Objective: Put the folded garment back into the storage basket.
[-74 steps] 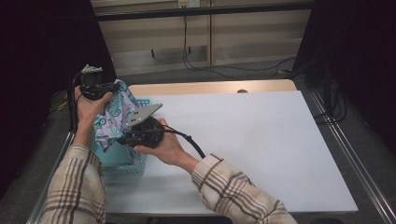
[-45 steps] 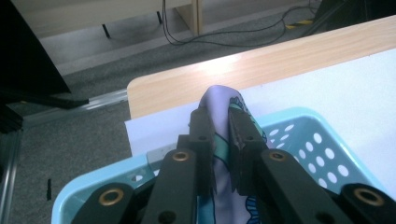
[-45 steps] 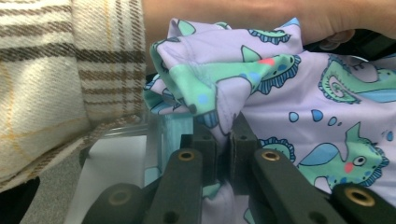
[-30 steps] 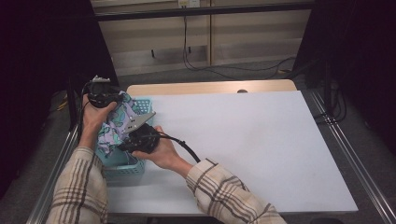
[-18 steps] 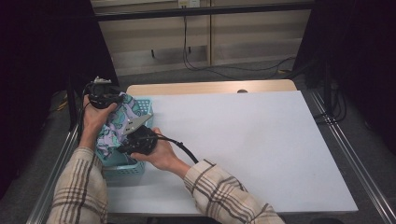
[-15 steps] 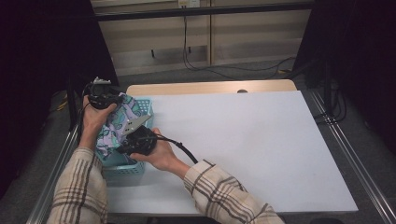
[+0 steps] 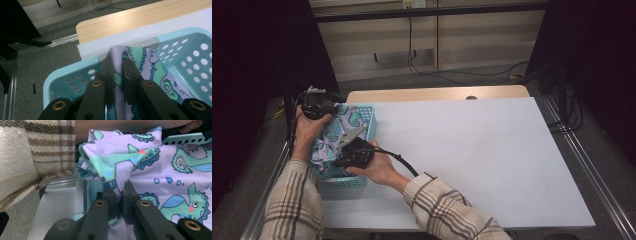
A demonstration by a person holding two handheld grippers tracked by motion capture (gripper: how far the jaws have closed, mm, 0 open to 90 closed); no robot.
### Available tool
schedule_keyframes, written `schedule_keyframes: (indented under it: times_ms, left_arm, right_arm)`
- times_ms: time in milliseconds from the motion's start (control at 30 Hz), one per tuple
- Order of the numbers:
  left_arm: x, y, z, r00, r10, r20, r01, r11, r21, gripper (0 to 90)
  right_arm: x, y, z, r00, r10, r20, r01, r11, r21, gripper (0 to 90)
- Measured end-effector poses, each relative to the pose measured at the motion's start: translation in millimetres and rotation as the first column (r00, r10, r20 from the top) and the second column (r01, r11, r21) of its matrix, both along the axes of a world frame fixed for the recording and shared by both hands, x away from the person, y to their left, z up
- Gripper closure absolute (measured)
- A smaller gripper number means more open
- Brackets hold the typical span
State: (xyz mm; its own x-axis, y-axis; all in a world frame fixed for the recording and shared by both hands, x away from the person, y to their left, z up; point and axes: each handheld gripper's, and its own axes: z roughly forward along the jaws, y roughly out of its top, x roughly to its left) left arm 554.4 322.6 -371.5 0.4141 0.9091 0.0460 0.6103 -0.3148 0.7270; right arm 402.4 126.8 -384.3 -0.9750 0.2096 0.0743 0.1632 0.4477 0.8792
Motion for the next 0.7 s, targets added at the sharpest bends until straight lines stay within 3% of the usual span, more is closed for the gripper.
schedule_keyframes:
  times_ms: [167,200,467,567,700]
  left_arm:
    - [0.6,-3.1,-3.5,0.9998,0.012,0.014,-0.012,0.9998,0.015,81.2]
    - [0.9,-2.8,-4.2,1.0,0.006,0.006,-0.006,0.9994,0.034,81.2]
    - [-0.5,1.2,-8.0,0.9996,0.027,-0.003,-0.027,0.9989,0.038,81.1]
    - [-1.6,4.0,-9.5,0.9989,0.037,-0.028,-0.036,0.9988,0.033,80.9]
    - [-2.6,5.6,-11.8,0.9989,0.046,-0.013,-0.045,0.9983,0.037,80.7]
  right_arm:
    - [1.0,3.0,-3.5,1.0,-0.004,0.004,0.004,1.0,-0.016,85.5]
    - [1.2,3.4,-4.5,1.0,-0.007,0.0,0.007,1.0,-0.016,85.5]
    - [1.0,7.4,-10.6,1.0,0.008,-0.002,-0.008,0.999,-0.048,85.3]
    - [-0.6,9.2,-12.3,0.9999,0.015,-0.008,-0.015,0.998,-0.059,85.2]
    - [-1.6,13.0,-13.6,0.9998,0.019,-0.001,-0.019,0.997,-0.068,85.1]
